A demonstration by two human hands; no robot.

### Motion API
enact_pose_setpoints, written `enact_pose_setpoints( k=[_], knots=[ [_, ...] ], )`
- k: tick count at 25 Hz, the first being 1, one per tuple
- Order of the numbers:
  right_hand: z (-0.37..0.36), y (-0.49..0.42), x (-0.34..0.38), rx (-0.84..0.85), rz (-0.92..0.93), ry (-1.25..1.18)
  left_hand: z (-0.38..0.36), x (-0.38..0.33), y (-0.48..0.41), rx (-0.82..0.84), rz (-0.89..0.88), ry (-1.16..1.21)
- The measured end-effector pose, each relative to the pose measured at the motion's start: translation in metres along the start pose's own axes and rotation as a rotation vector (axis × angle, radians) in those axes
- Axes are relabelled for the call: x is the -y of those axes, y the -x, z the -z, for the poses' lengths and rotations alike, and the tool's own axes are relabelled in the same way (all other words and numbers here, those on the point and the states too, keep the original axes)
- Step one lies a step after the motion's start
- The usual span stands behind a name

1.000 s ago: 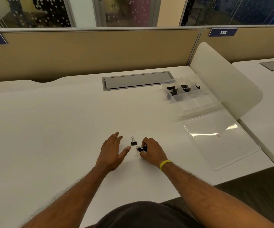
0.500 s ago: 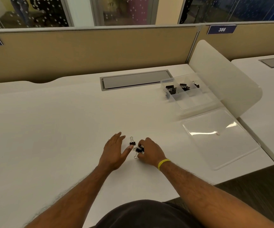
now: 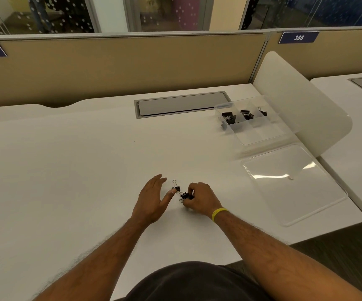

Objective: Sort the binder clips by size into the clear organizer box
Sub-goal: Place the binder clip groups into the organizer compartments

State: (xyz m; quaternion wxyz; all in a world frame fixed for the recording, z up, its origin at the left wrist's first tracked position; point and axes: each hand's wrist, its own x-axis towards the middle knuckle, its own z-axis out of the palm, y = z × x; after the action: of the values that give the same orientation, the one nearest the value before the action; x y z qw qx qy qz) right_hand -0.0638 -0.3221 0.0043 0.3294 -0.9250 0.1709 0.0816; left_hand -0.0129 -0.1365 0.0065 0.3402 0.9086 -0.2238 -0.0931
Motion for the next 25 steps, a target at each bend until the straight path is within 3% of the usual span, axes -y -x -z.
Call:
enact_pose_setpoints(
  k=[8,16,19,22,25],
  knots=[
    [0.002,0.006,-0.007,0.018,0.013,0.006,-0.002,-0.005,-0.003,0.023,0.022,0.054],
    [0.016,0.008,-0.016,0.007,-0.074,-0.253,-0.007,-0.009,-0.006,0.006,0.009,0.100],
    [0.025,0.011,-0.006,-0.019,-0.179,-0.651,-0.007,-0.022,-0.009,-0.044,0.026,0.303],
    [0.025,0.012,0.023,0.074,-0.296,-1.143,-0.009,-0.045,-0.014,-0.020,0.054,0.589],
    [0.020,0.011,0.046,0.210,-0.308,-1.280,-0.011,-0.063,-0.018,-0.034,0.080,0.769]
  ],
)
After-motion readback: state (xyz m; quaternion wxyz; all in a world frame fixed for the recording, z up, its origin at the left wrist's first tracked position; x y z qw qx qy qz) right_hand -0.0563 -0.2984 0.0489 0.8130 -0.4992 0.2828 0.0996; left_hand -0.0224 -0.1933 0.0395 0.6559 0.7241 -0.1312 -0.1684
